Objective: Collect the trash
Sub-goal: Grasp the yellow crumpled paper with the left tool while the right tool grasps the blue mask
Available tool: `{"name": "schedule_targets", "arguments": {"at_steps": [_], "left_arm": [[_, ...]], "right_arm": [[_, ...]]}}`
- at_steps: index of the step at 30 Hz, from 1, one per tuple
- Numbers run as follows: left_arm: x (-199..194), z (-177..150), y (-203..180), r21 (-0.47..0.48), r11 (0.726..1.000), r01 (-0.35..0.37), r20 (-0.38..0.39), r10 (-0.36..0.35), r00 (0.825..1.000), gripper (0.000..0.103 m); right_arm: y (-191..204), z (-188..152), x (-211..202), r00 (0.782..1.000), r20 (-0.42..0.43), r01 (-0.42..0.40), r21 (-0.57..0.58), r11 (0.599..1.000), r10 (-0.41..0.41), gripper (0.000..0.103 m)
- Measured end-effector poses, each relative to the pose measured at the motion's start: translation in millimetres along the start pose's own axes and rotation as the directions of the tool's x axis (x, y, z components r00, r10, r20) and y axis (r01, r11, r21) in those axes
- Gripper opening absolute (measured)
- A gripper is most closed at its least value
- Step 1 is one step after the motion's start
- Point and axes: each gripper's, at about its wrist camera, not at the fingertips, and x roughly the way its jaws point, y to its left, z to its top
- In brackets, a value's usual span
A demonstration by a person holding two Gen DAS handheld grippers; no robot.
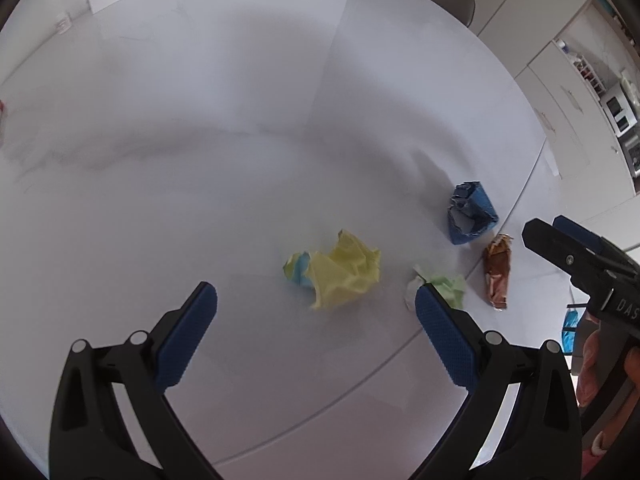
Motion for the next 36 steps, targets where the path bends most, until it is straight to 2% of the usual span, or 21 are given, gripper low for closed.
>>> {"name": "schedule_targets", "arguments": {"at_steps": [7, 10, 12, 17, 22, 25, 29, 31, 33, 34, 35, 36], "left_arm": [[14, 5, -13, 0.062, 0.997, -0.036, 0.03, 0.034, 0.999, 0.095], [17, 5, -23, 0.108, 0.991, -0.074, 0.06, 0.068, 0.996, 0.087], [21, 5, -31, 0.135, 0.986, -0.097, 0.063, 0.089, 0.994, 0.075], [28, 3, -40, 0.158, 0.982, -0.107, 0.058, 0.099, 0.993, 0.055], [27, 8, -45, 0.16, 0.981, -0.109, 0.063, 0.1, 0.993, 0.046], [24, 7, -46, 0.147, 0.982, -0.117, 0.066, 0.108, 0.992, 0.045], [15, 4, -38, 0.13, 0.983, -0.128, 0.06, 0.122, 0.991, 0.045], [4, 0, -25, 0.115, 0.985, -0.127, 0.059, 0.121, 0.991, 0.045], [-3, -1, -21, 0.094, 0.988, -0.125, 0.06, 0.119, 0.991, 0.045], [-6, -3, -19, 0.088, 0.988, -0.125, 0.061, 0.119, 0.991, 0.045], [-7, 2, -18, 0.082, 0.989, -0.126, 0.063, 0.121, 0.991, 0.045], [-11, 2, -16, 0.076, 0.989, -0.129, 0.066, 0.125, 0.99, 0.045]], "right_arm": [[4, 3, 11, 1.0, -0.021, 0.018, -0.029, 0.999, -0.019, 0.1], [1, 5, 13, 0.999, -0.026, 0.024, -0.034, 0.999, -0.025, 0.1], [-2, 7, 13, 0.999, -0.029, 0.021, -0.026, 0.999, -0.022, 0.1], [-2, 13, 16, 1.0, -0.028, 0.005, -0.017, 1.0, -0.005, 0.1], [1, 14, 19, 0.999, -0.027, -0.027, -0.044, 0.999, 0.025, 0.1], [12, 16, 22, 0.999, -0.029, -0.034, -0.095, 0.995, 0.031, 0.099], [30, 18, 35, 0.997, -0.066, -0.038, -0.179, 0.983, 0.027, 0.088], [37, 18, 45, 0.995, -0.097, -0.031, -0.211, 0.977, 0.01, 0.076], [44, 17, 56, 0.991, -0.134, -0.029, -0.239, 0.971, -0.003, 0.058], [46, 18, 56, 0.993, -0.121, -0.017, -0.252, 0.968, -0.014, 0.055], [49, 18, 56, 0.993, -0.118, -0.011, -0.265, 0.964, -0.021, 0.043], [51, 19, 55, 0.993, -0.115, -0.005, -0.273, 0.962, -0.027, 0.037]]}}
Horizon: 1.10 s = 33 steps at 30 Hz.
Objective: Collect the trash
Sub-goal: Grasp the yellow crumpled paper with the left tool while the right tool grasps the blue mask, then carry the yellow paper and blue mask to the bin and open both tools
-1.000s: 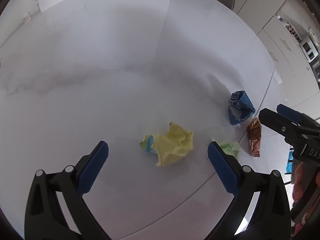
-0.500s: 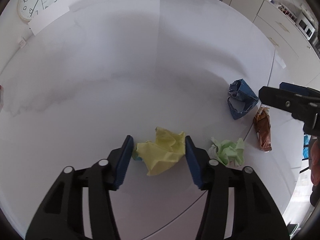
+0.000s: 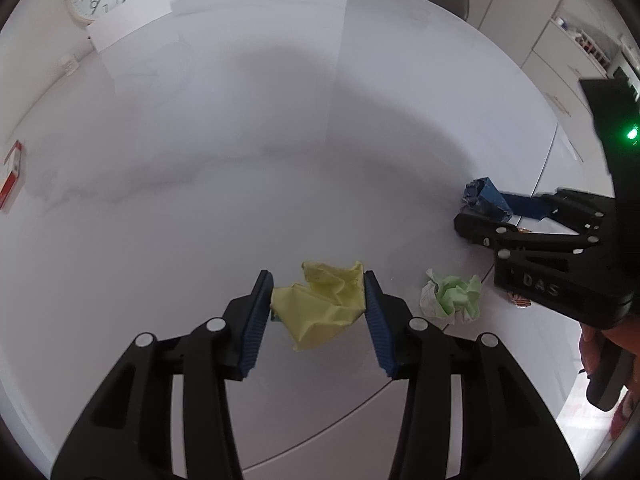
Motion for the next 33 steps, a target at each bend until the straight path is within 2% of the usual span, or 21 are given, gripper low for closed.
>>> {"name": "schedule_targets", "arguments": {"at_steps": [7, 13, 18, 21, 26, 30, 33], "left_arm": [[-27, -7, -4, 0.0, 1.0, 0.0, 0.023, 0.0, 1.0, 0.045], [-61, -12, -37, 0.022, 0.999, 0.05, 0.044, -0.051, 0.998, 0.045], [-85, -23, -97, 0.104, 0.988, 0.115, 0.046, -0.12, 0.992, 0.046], [-92, -29, -131, 0.174, 0.975, 0.14, 0.04, -0.149, 0.988, 0.047], [-99, -48, -204, 0.29, 0.931, 0.222, -0.016, -0.227, 0.974, 0.047], [-104, -63, -254, 0.373, 0.893, 0.252, -0.044, -0.254, 0.966, 0.047], [-105, -73, -287, 0.413, 0.869, 0.274, -0.064, -0.272, 0.96, 0.047]], "right_arm": [[-9, 0, -24, 0.998, 0.052, -0.031, 0.049, 0.998, 0.029, 0.034], [-47, -33, -74, 0.99, 0.122, -0.087, 0.133, 0.987, 0.071, 0.034], [-86, -89, -114, 0.986, 0.151, -0.095, 0.215, 0.972, 0.063, 0.034], [-118, -139, -136, 0.988, 0.151, -0.074, 0.281, 0.957, 0.032, 0.034], [-158, -206, -153, 0.992, 0.124, -0.018, 0.388, 0.921, -0.033, 0.034], [-187, -260, -156, 0.994, 0.087, 0.012, 0.473, 0.881, -0.06, 0.034], [-200, -283, -147, 0.996, 0.07, 0.01, 0.506, 0.862, -0.053, 0.041]]}}
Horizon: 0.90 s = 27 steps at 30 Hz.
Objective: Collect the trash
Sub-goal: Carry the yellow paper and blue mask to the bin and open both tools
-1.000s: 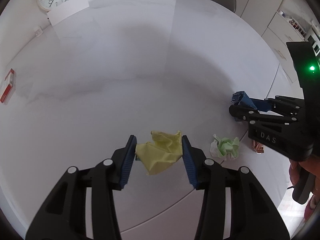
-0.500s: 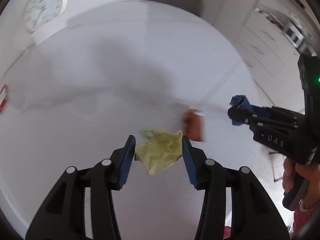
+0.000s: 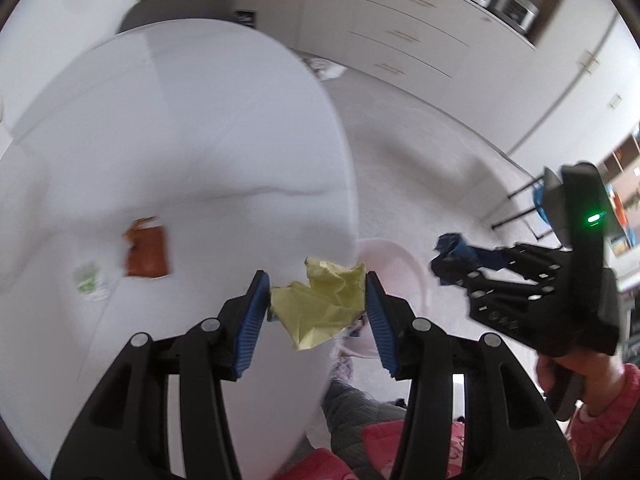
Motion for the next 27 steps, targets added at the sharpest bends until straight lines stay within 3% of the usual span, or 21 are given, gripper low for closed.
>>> {"name": "schedule_targets", "arguments": {"at_steps": [1, 3, 4, 19, 24, 27], "left_arm": [[3, 2, -10, 0.014, 1.0, 0.004, -0.005, -0.003, 1.0, 0.047], [8, 5, -27, 0.037, 0.999, 0.006, -0.017, -0.005, 1.0, 0.047], [10, 6, -32, 0.043, 0.999, 0.005, -0.022, -0.005, 1.0, 0.047], [50, 29, -93, 0.105, 0.994, 0.014, -0.087, -0.005, 0.996, 0.05], [65, 29, -112, 0.157, 0.986, -0.054, -0.115, 0.073, 0.991, 0.076], [69, 26, -120, 0.2, 0.977, -0.07, -0.132, 0.098, 0.986, 0.081]], "right_arm": [[-8, -4, 4, 1.0, -0.006, 0.004, 0.012, 1.0, -0.004, 0.048], [-27, -12, 11, 0.999, -0.017, 0.043, 0.034, 0.999, -0.042, 0.093], [-31, -15, 11, 0.998, -0.012, 0.069, 0.04, 0.997, -0.069, 0.096], [-113, -29, 0, 0.996, 0.001, 0.084, 0.187, 0.979, -0.086, 0.097], [-125, -36, 1, 0.997, -0.005, 0.082, 0.208, 0.975, -0.083, 0.097], [-129, -38, 2, 0.996, -0.009, 0.083, 0.212, 0.974, -0.083, 0.097]]}}
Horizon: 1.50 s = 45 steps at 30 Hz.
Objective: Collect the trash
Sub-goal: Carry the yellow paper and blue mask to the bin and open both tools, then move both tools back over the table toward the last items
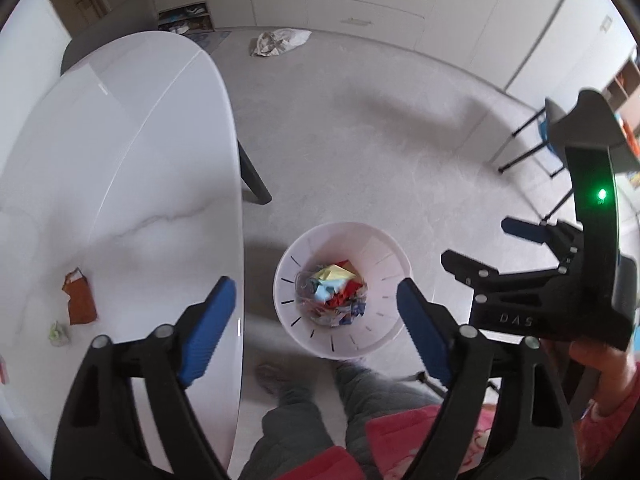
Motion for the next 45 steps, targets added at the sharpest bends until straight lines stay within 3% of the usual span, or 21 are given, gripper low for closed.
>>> {"name": "schedule_targets", "arguments": {"at_steps": [5, 22, 32, 39, 45], "left_arm": [[2, 2, 1, 0.019, 1.0, 0.003, 0.001, -0.003, 1.0, 0.084], [-11, -7, 27, -0.047, 0.999, 0.013, 0.011, -0.013, 1.0, 0.085], [-24, -20, 66, -0.137, 0.991, -0.009, 0.03, 0.013, 0.999, 0.085], [-38, -51, 140, -0.299, 0.952, -0.064, 0.032, 0.078, 0.996, 0.085], [-48, -94, 219, -0.438, 0.884, -0.162, 0.001, 0.181, 0.983, 0.085]], "right_arm": [[-2, 3, 0, 1.0, -0.001, 0.005, 0.001, 1.0, -0.005, 0.097], [24, 8, 0, 1.0, -0.004, 0.005, -0.053, 0.999, -0.005, 0.097], [62, 15, -2, 1.0, 0.006, 0.001, -0.109, 0.994, 0.0, 0.097], [141, 30, 7, 0.998, 0.001, -0.06, -0.24, 0.969, 0.062, 0.097], [227, 34, 22, 0.991, -0.03, -0.13, -0.368, 0.921, 0.128, 0.097]]}}
